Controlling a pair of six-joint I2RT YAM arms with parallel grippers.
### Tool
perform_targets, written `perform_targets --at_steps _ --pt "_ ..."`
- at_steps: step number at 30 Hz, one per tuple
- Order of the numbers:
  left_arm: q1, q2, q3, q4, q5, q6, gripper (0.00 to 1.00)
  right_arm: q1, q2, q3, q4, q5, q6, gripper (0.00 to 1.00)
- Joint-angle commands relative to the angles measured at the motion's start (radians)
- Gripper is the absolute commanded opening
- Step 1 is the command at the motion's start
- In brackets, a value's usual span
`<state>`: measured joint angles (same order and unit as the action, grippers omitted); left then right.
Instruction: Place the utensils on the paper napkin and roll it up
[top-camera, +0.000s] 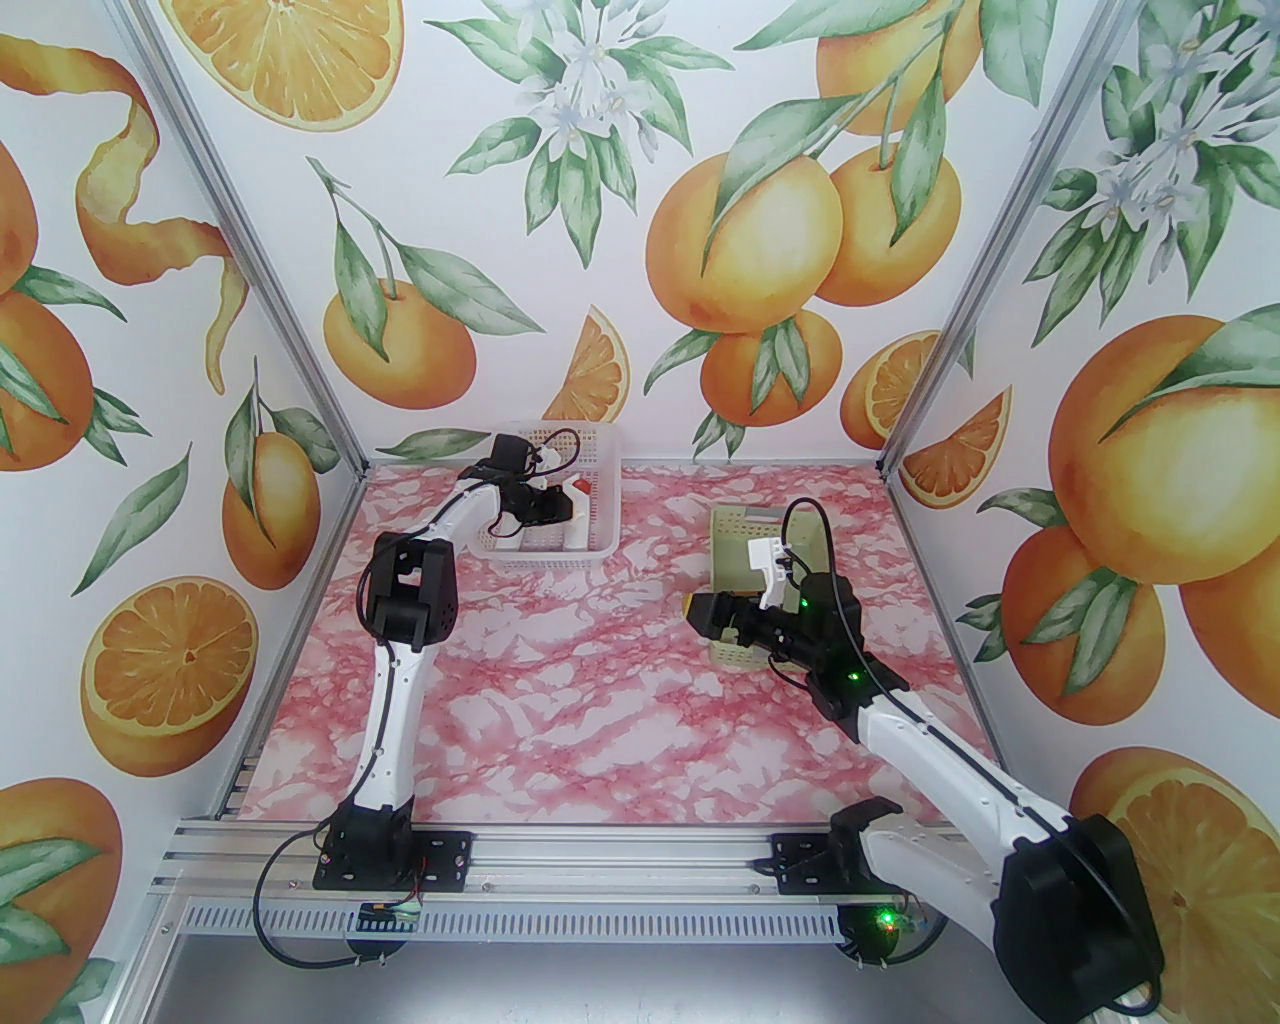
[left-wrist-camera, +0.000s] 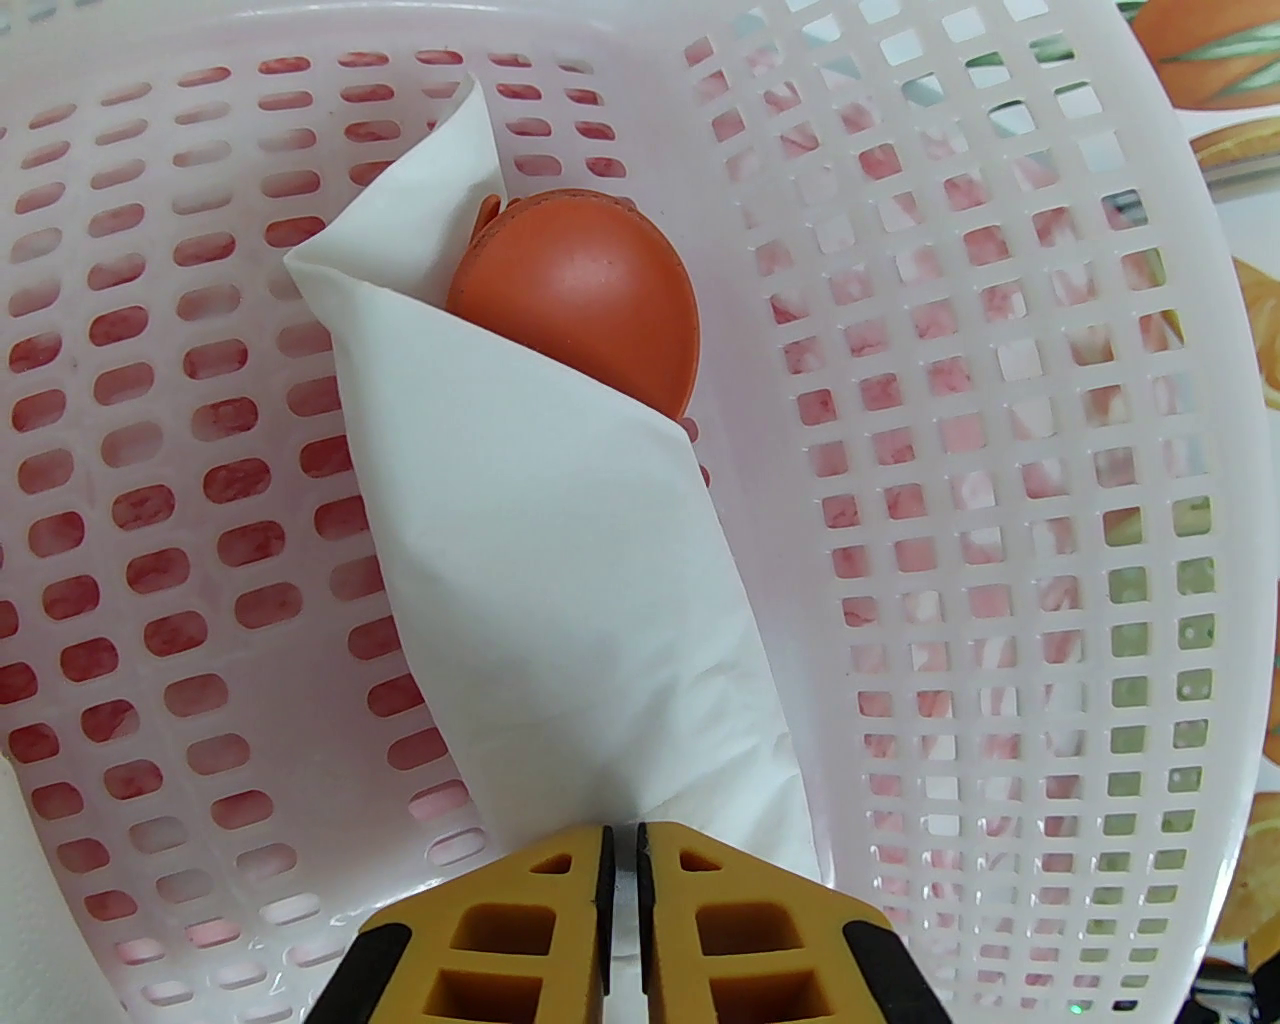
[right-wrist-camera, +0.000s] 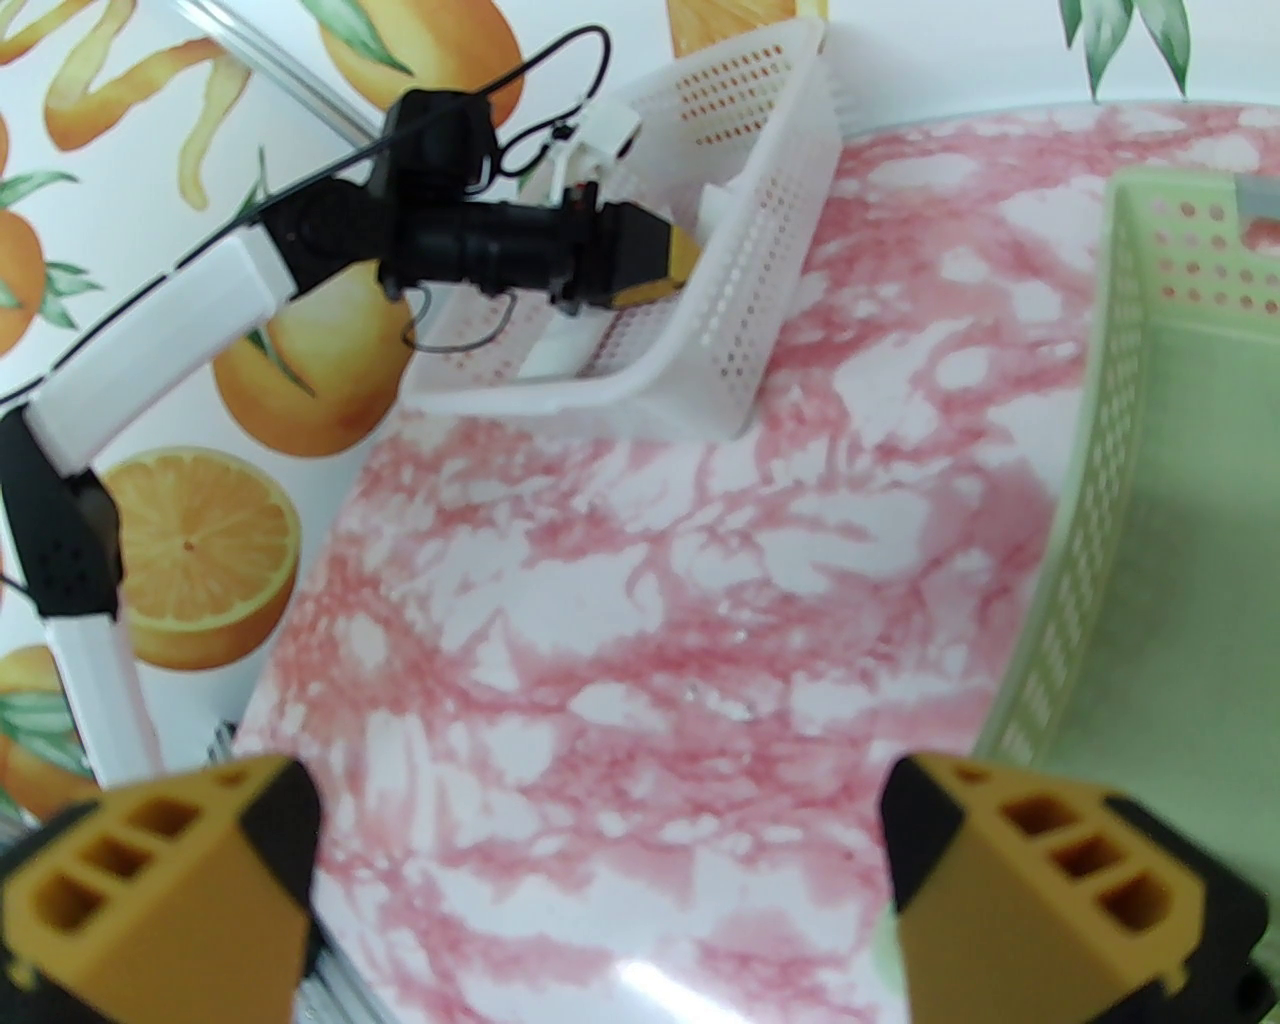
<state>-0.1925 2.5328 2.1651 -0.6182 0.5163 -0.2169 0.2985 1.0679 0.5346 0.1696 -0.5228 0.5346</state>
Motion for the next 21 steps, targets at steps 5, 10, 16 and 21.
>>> perform_targets --at_steps 5,10,16,21 --pt "0.009 -0.087 -0.014 0.001 0.018 0.004 0.21 -0.007 0.012 0.013 0.027 -0.008 0.004 0.98" --pt "0.011 -0.116 -0.011 0.005 0.015 0.004 0.23 -0.007 0.011 0.010 0.028 -0.010 0.006 0.98" --pt "0.014 -0.124 -0.010 0.005 0.022 0.002 0.24 -0.007 0.009 0.010 0.026 -0.010 0.007 0.98" --pt "0.000 -0.111 -0.011 0.025 0.085 -0.005 0.24 -0.007 0.012 0.011 0.030 -0.010 0.008 0.98"
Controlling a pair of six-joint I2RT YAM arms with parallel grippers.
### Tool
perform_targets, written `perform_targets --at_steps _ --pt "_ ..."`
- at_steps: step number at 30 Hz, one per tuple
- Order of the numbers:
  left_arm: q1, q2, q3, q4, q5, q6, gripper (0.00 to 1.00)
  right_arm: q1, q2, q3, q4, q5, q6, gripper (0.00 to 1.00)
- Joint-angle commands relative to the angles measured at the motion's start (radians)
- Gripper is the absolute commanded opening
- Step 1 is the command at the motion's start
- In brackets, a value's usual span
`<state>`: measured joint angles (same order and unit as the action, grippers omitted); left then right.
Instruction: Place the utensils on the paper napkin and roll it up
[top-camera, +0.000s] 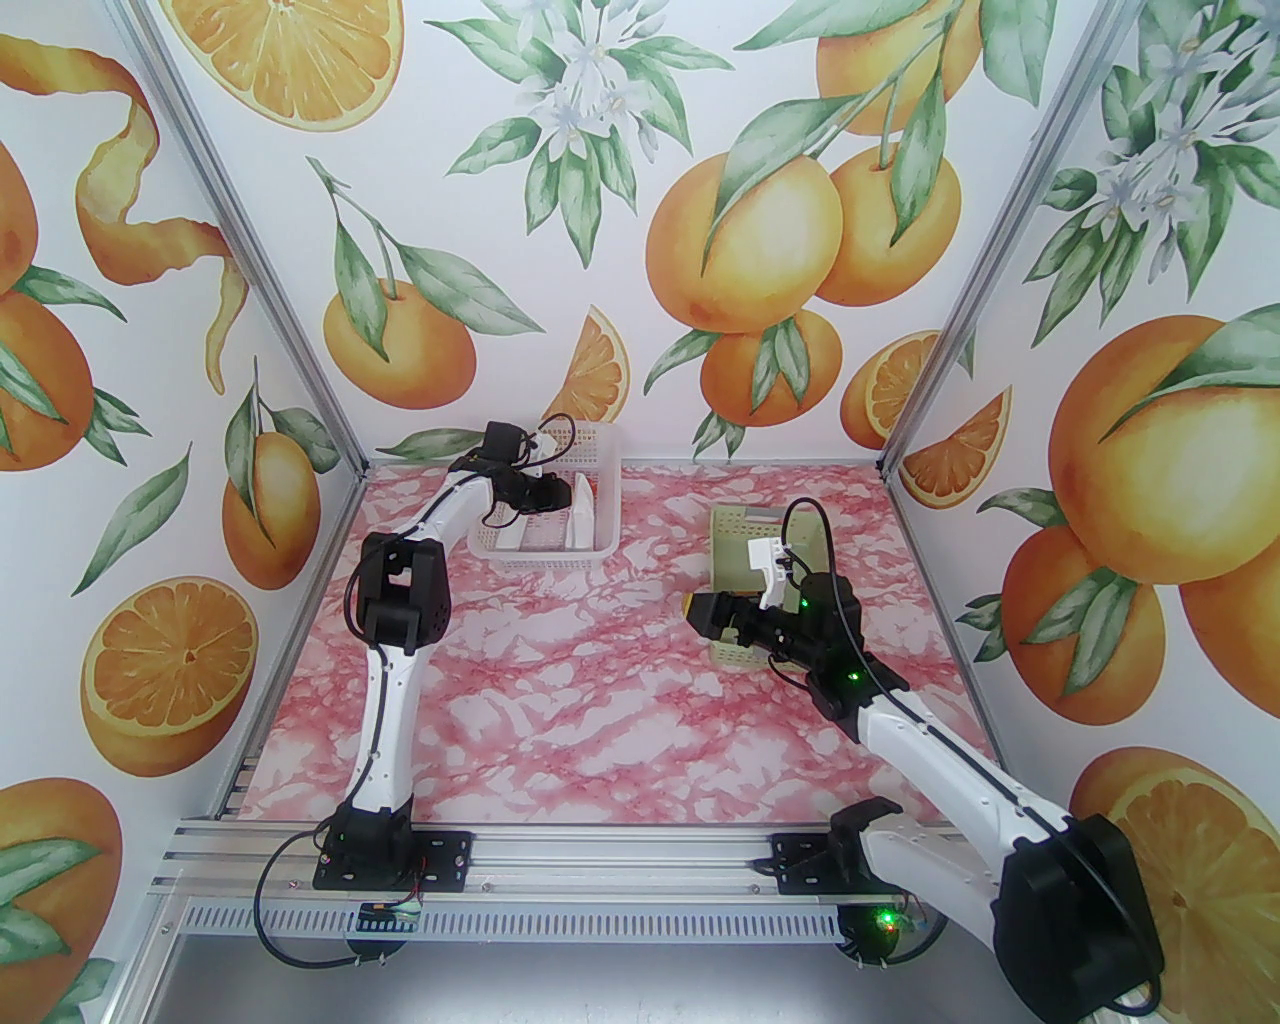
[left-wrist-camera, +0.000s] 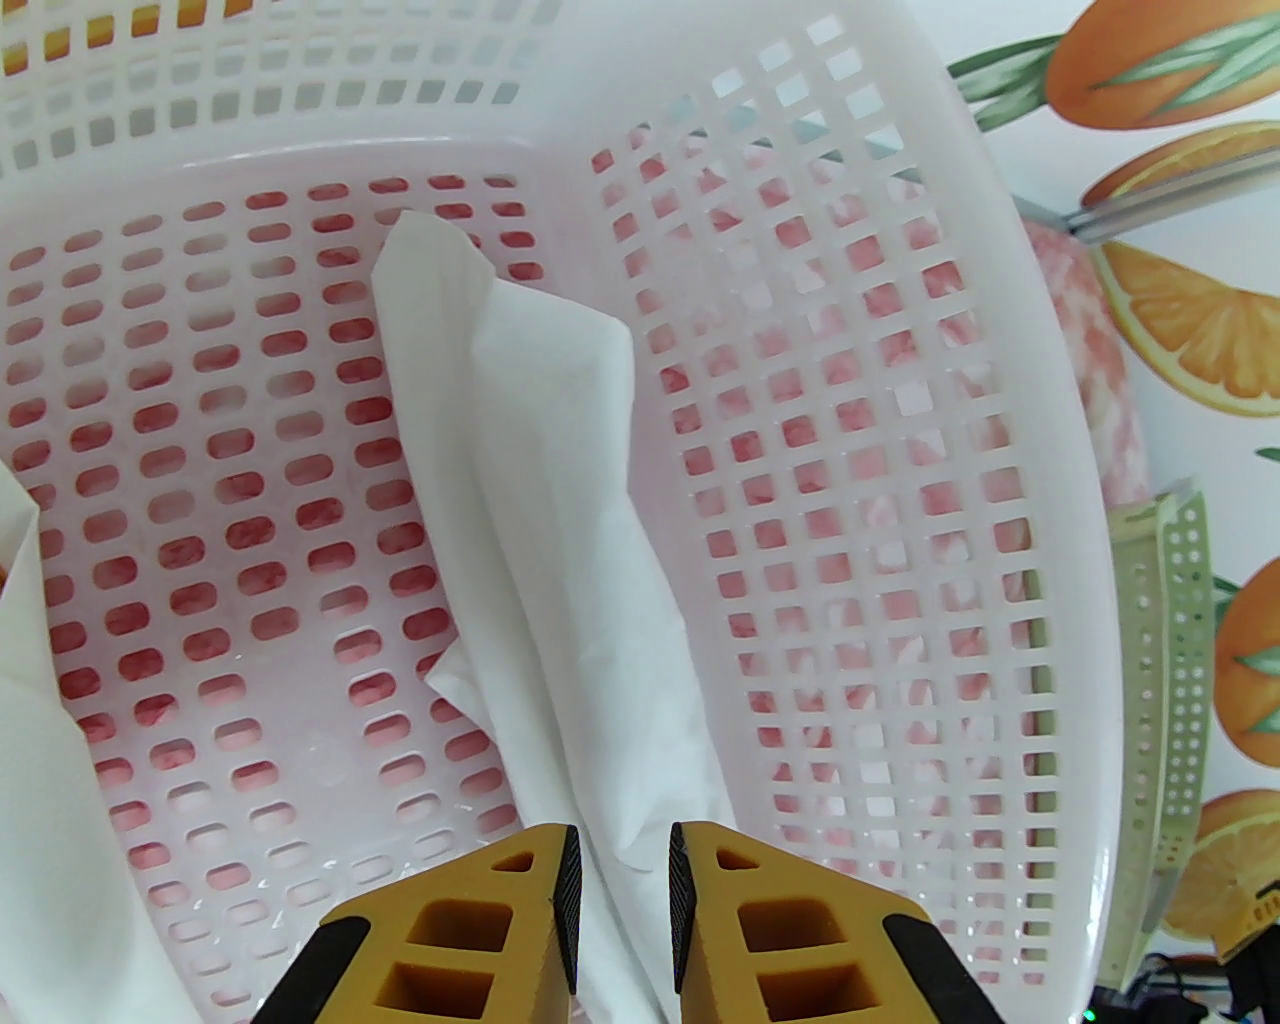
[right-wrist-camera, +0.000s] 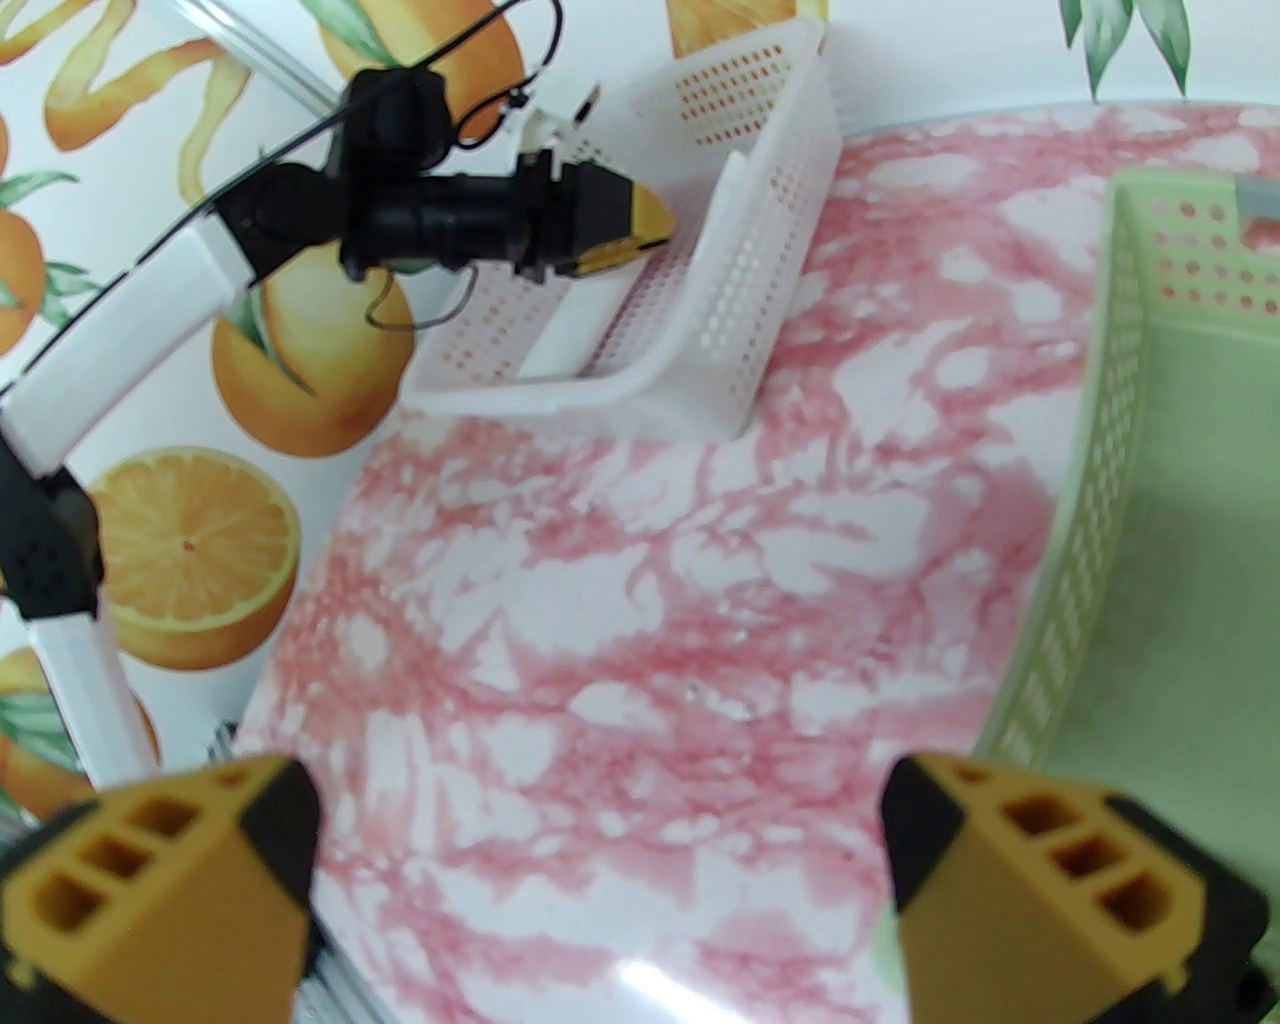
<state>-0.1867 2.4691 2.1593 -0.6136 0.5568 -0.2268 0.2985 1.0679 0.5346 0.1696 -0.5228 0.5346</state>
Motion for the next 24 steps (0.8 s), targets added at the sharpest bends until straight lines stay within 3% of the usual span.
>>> perform_targets --at_steps 1,6,11,24 --pt "-0.012 -0.047 -0.006 0.024 0.047 0.007 0.23 -0.007 0.013 0.012 0.030 -0.010 0.007 0.98" --pt "-0.032 -0.033 0.003 0.059 0.075 -0.011 0.16 -0.007 0.018 0.015 0.030 -0.011 0.007 0.98" --pt "-0.044 0.018 0.052 0.036 0.074 -0.013 0.15 -0.007 0.020 0.017 0.029 -0.012 0.007 0.98" --pt "-0.020 0.064 0.054 -0.023 -0.035 0.021 0.15 -0.007 0.015 0.018 0.018 -0.007 0.003 0.98"
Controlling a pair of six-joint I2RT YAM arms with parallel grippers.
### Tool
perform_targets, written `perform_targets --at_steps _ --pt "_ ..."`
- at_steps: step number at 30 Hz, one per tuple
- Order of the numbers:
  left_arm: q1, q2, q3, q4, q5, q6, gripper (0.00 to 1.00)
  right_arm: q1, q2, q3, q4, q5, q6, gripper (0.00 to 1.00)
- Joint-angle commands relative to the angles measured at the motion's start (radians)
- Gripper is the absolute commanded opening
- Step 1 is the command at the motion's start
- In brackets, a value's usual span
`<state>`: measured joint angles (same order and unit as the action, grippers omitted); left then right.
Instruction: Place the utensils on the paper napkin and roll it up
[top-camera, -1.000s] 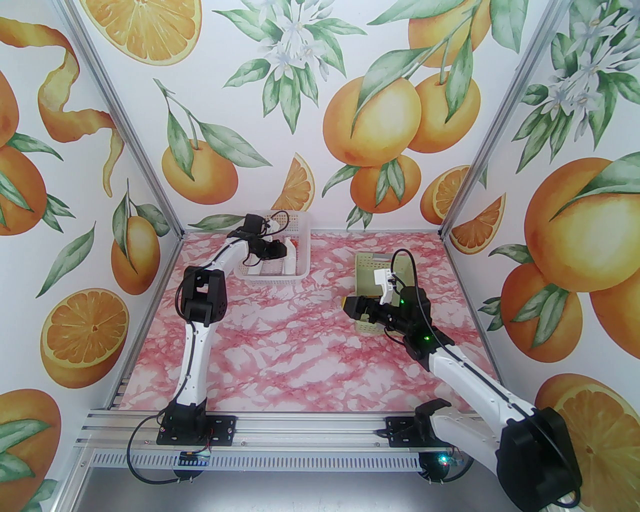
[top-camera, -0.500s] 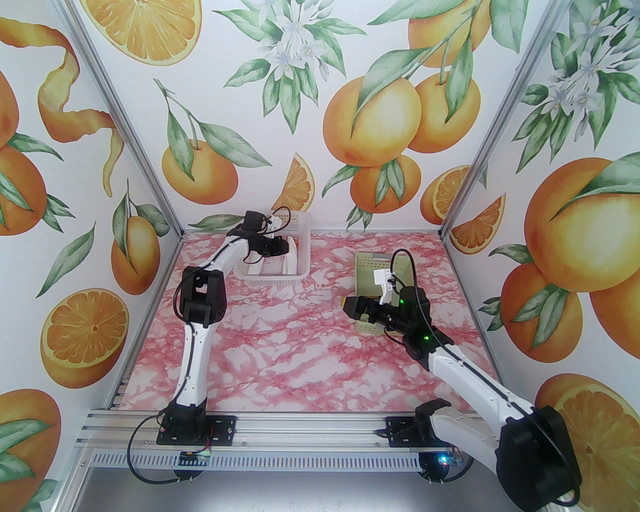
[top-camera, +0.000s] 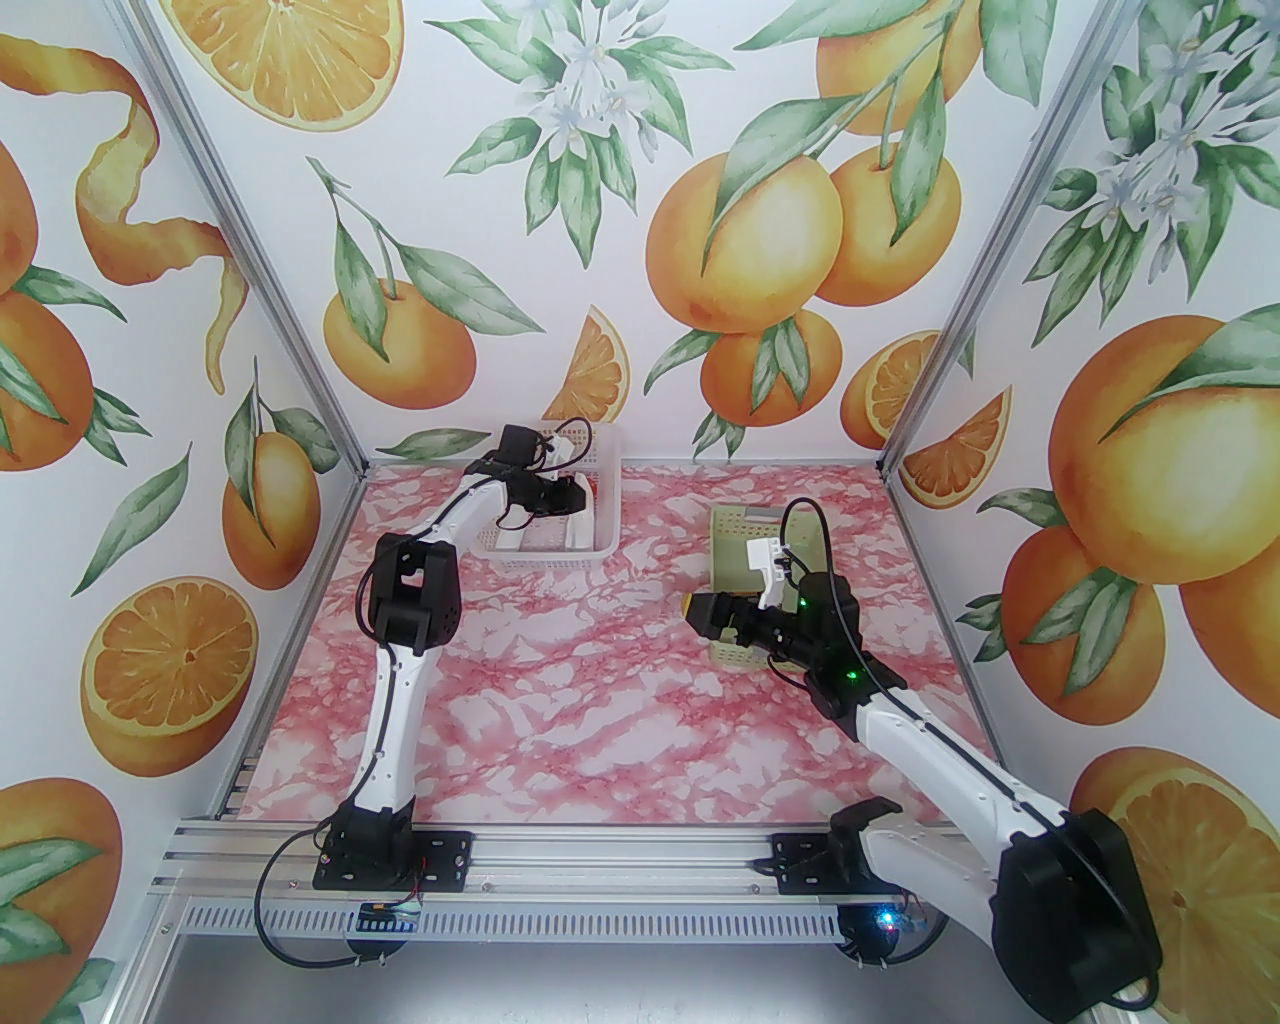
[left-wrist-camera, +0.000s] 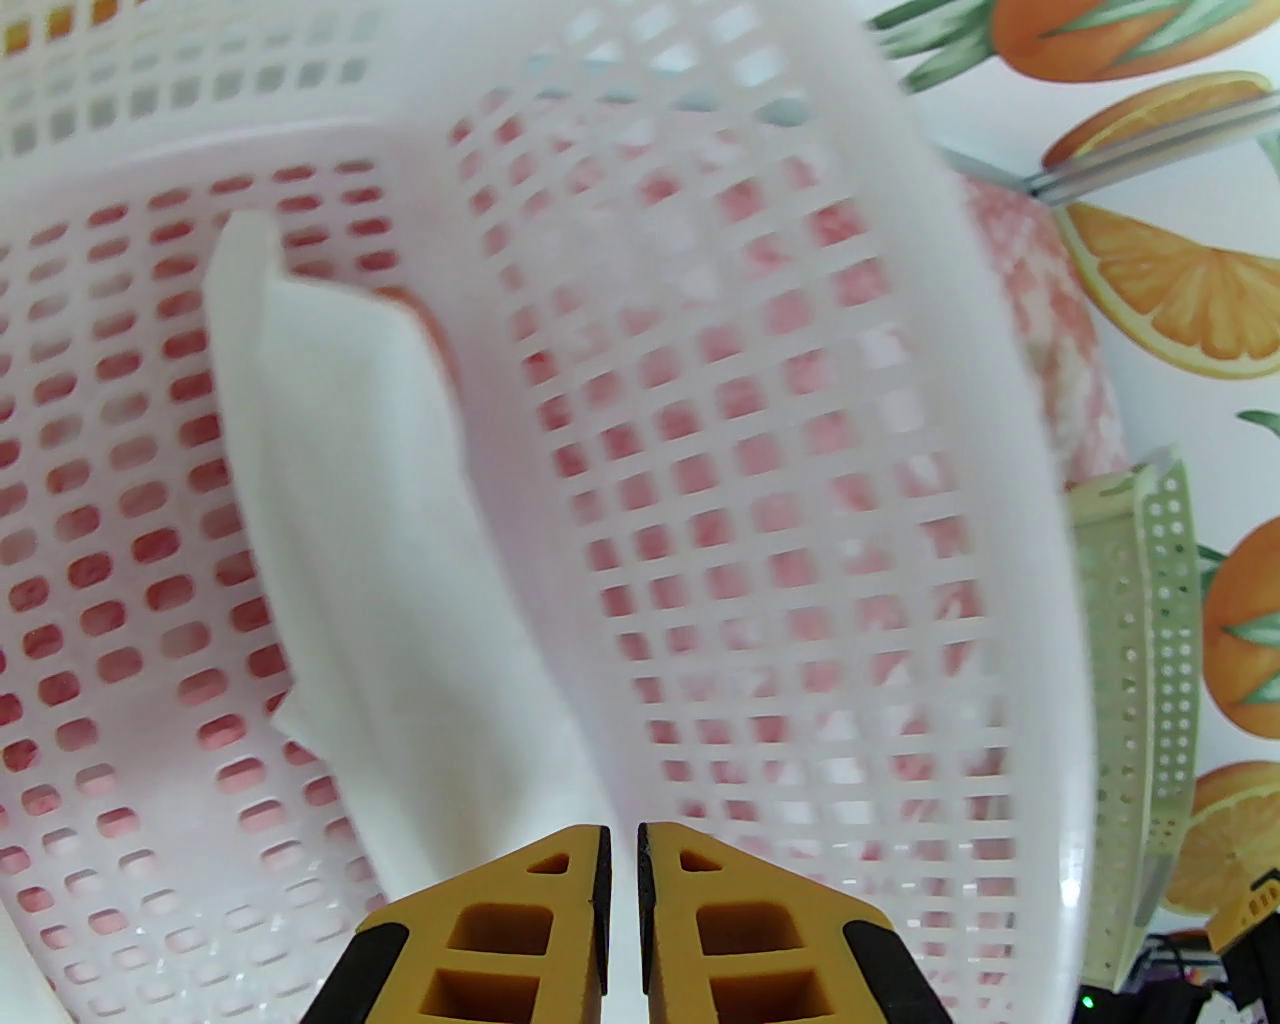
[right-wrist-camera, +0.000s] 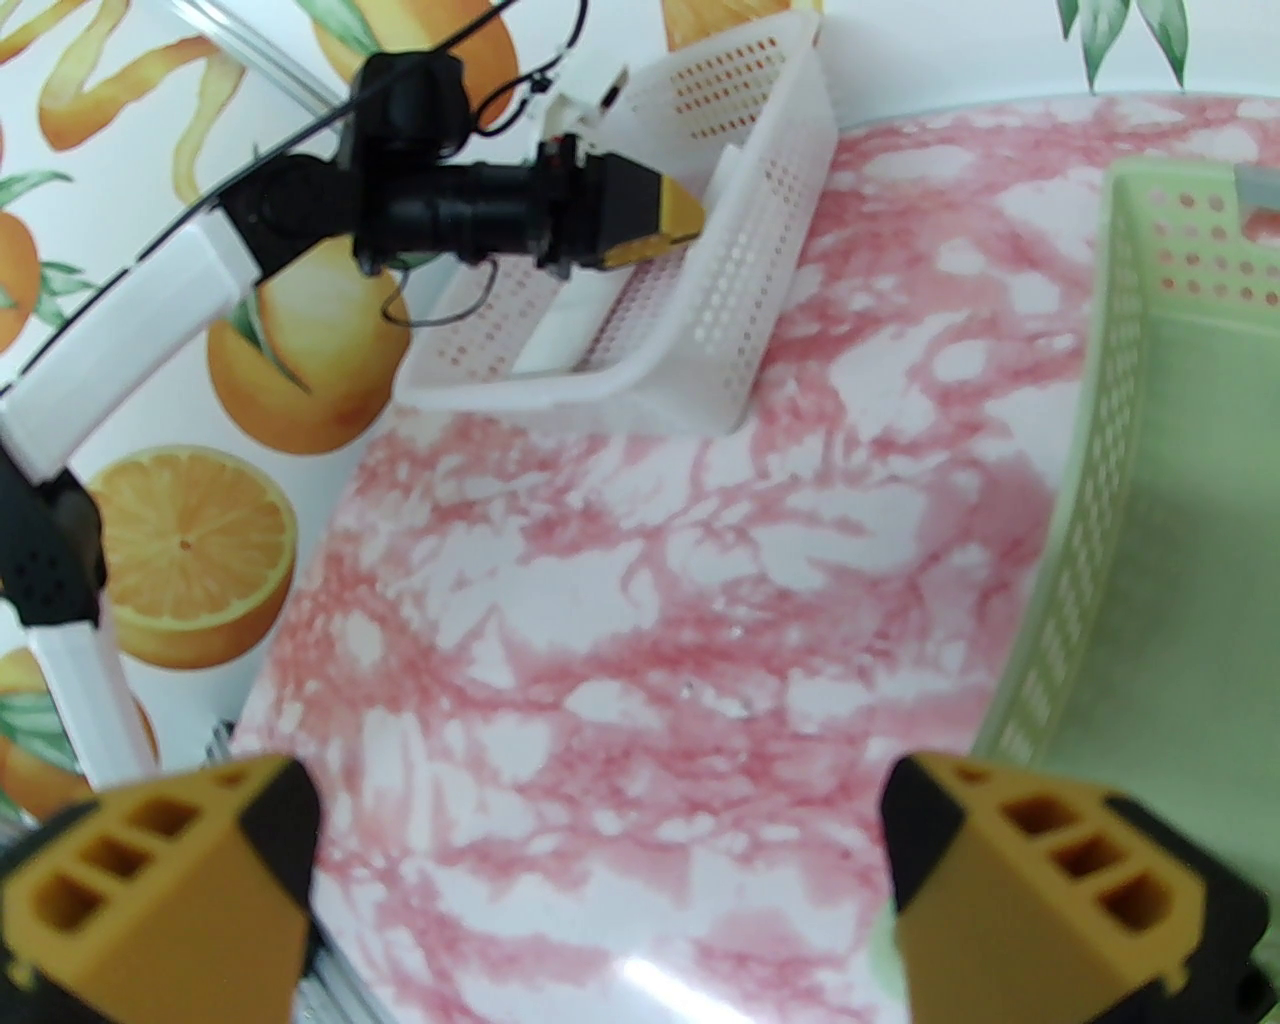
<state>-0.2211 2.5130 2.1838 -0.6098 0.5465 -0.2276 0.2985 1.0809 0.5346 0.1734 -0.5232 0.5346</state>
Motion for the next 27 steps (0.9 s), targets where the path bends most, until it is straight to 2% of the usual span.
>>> perform_targets --at_steps 1,17,27 --pt "0.017 0.022 0.030 -0.030 -0.028 0.025 0.15 -0.007 0.002 0.018 0.014 -0.006 0.003 0.98" --pt "0.043 0.028 0.003 -0.060 -0.089 0.047 0.15 -0.007 0.003 0.016 0.014 -0.006 0.003 0.98" --pt "0.044 0.053 0.008 -0.054 -0.064 0.037 0.16 -0.007 0.002 0.018 0.014 -0.006 0.003 0.98"
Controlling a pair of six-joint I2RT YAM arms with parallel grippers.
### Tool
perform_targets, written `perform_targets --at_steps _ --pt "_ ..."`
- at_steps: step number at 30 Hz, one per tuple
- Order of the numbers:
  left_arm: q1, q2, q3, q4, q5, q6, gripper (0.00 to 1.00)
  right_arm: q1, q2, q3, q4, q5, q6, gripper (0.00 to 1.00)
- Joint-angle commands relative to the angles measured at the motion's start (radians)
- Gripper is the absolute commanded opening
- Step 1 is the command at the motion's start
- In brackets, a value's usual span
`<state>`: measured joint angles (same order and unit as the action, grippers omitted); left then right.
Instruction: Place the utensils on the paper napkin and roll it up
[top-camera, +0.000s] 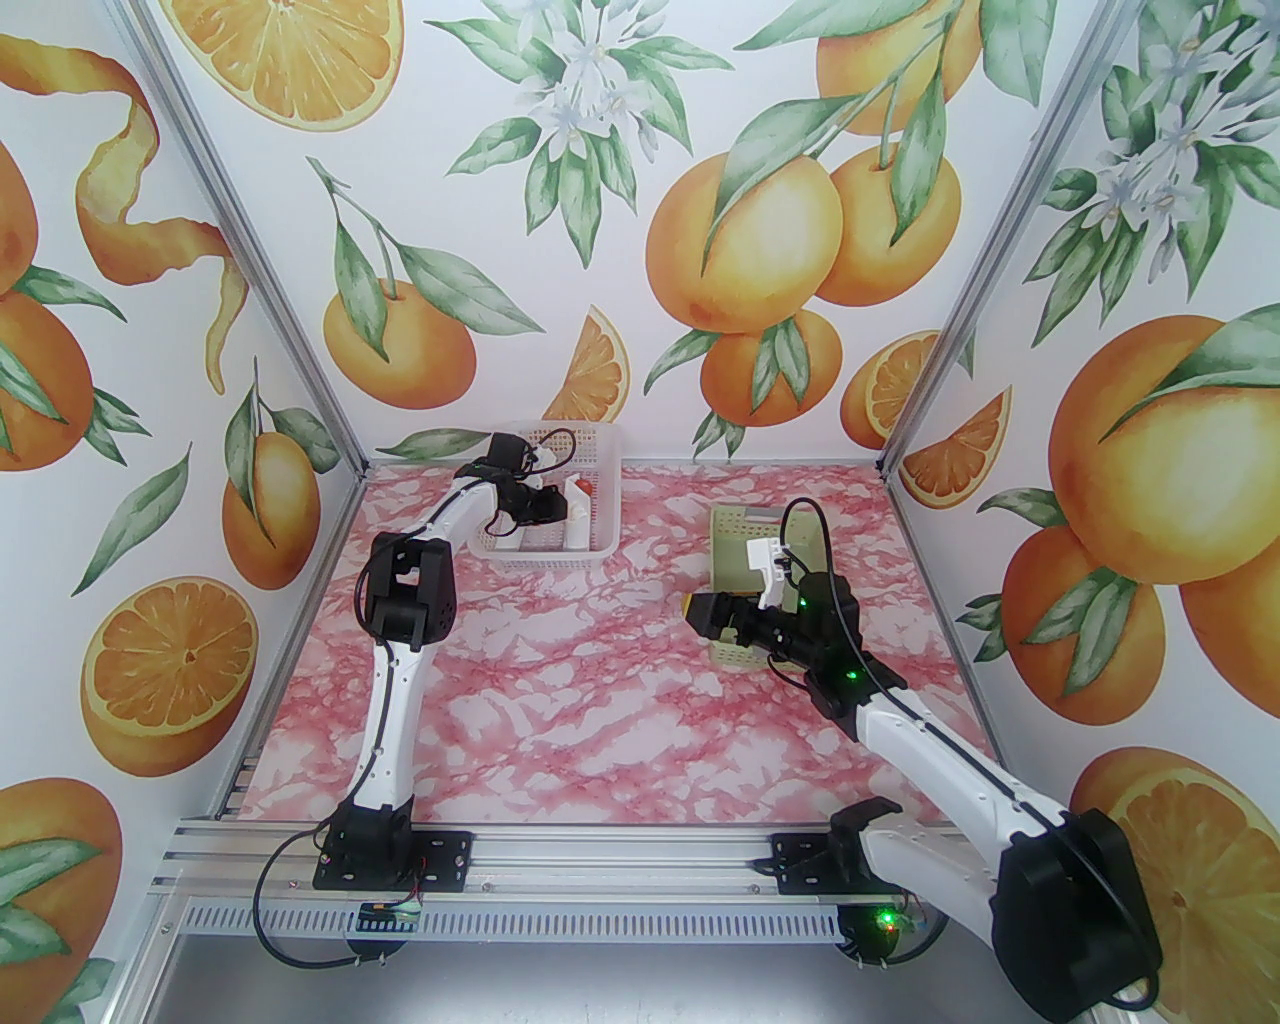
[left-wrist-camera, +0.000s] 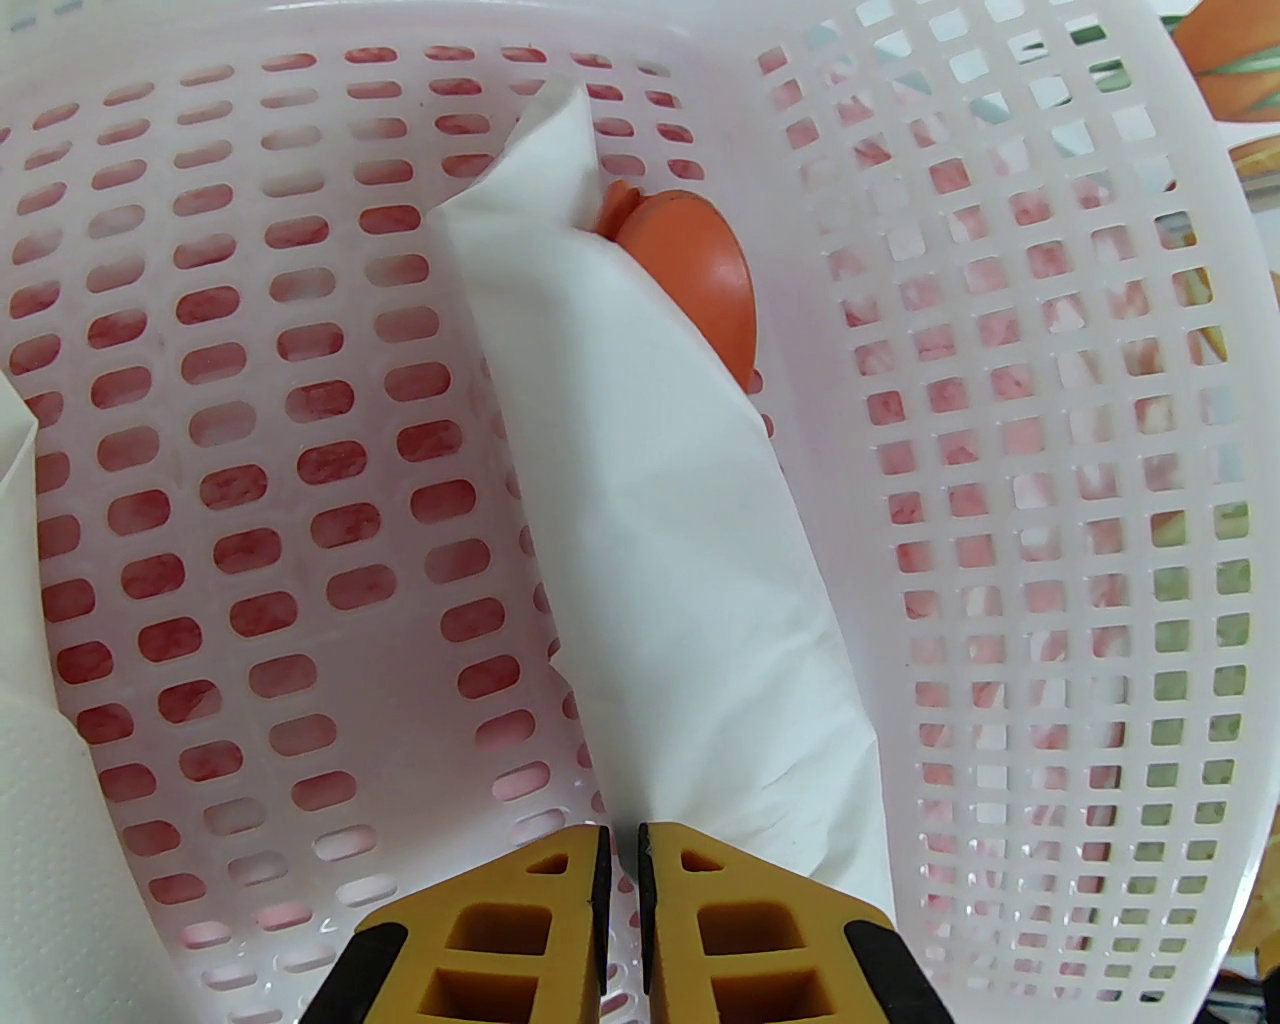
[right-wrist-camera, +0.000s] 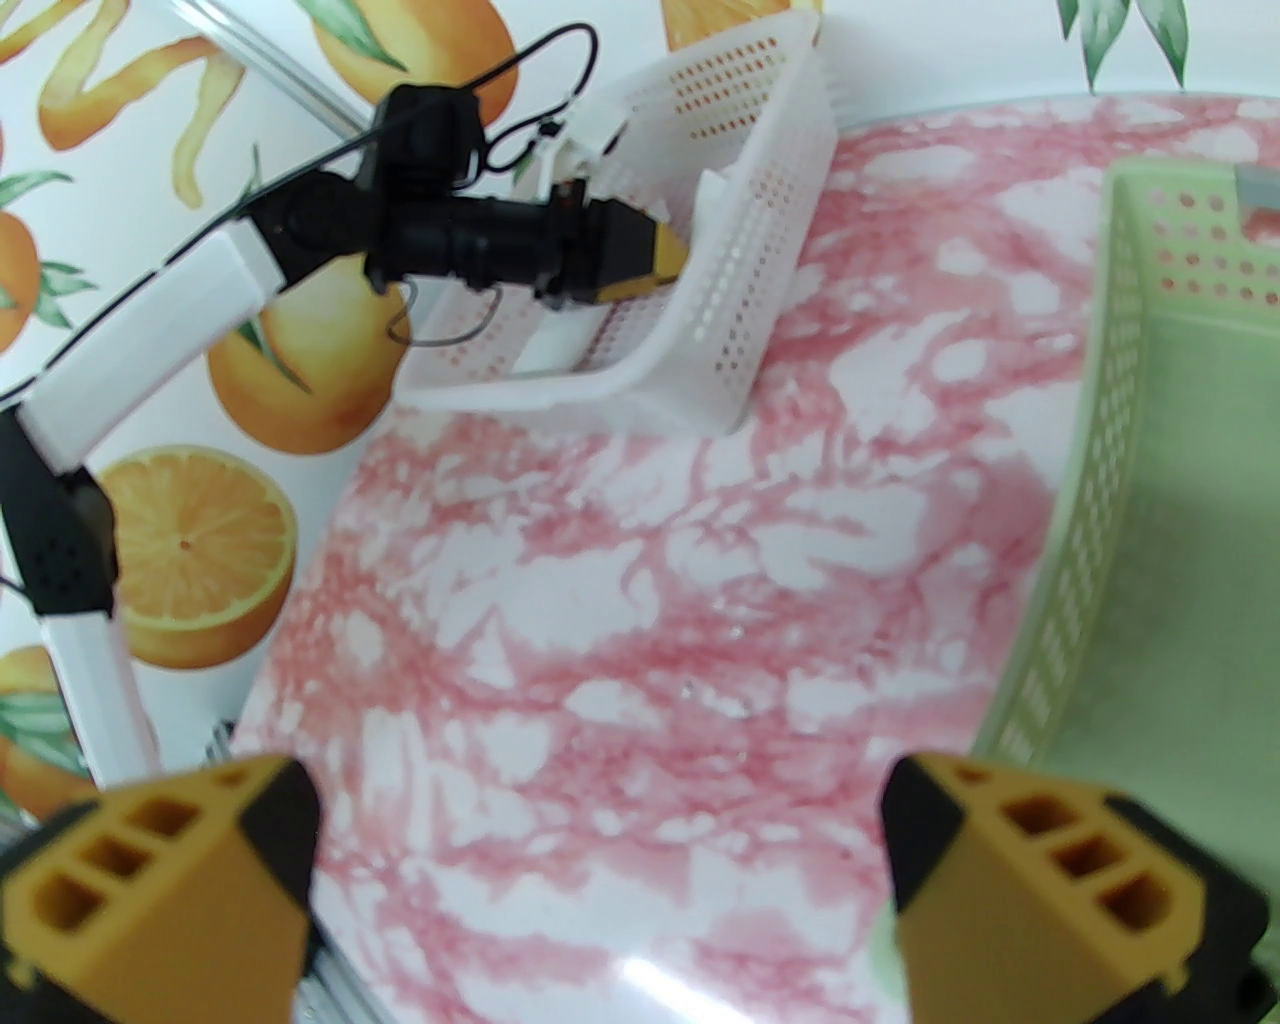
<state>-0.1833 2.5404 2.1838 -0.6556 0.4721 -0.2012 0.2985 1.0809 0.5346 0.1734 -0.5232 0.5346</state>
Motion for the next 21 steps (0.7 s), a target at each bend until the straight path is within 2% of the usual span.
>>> perform_targets --at_steps 1,12,21 --pt "0.007 0.031 0.010 -0.007 0.012 0.010 0.16 -0.007 0.001 0.018 0.014 -0.006 0.003 0.98" --pt "0.010 -0.024 0.007 -0.004 -0.002 0.021 0.16 -0.006 -0.001 0.022 0.004 -0.003 -0.001 0.98" --pt "0.026 -0.098 -0.017 -0.014 -0.022 0.035 0.28 -0.007 -0.010 0.030 -0.011 0.007 -0.006 0.98"
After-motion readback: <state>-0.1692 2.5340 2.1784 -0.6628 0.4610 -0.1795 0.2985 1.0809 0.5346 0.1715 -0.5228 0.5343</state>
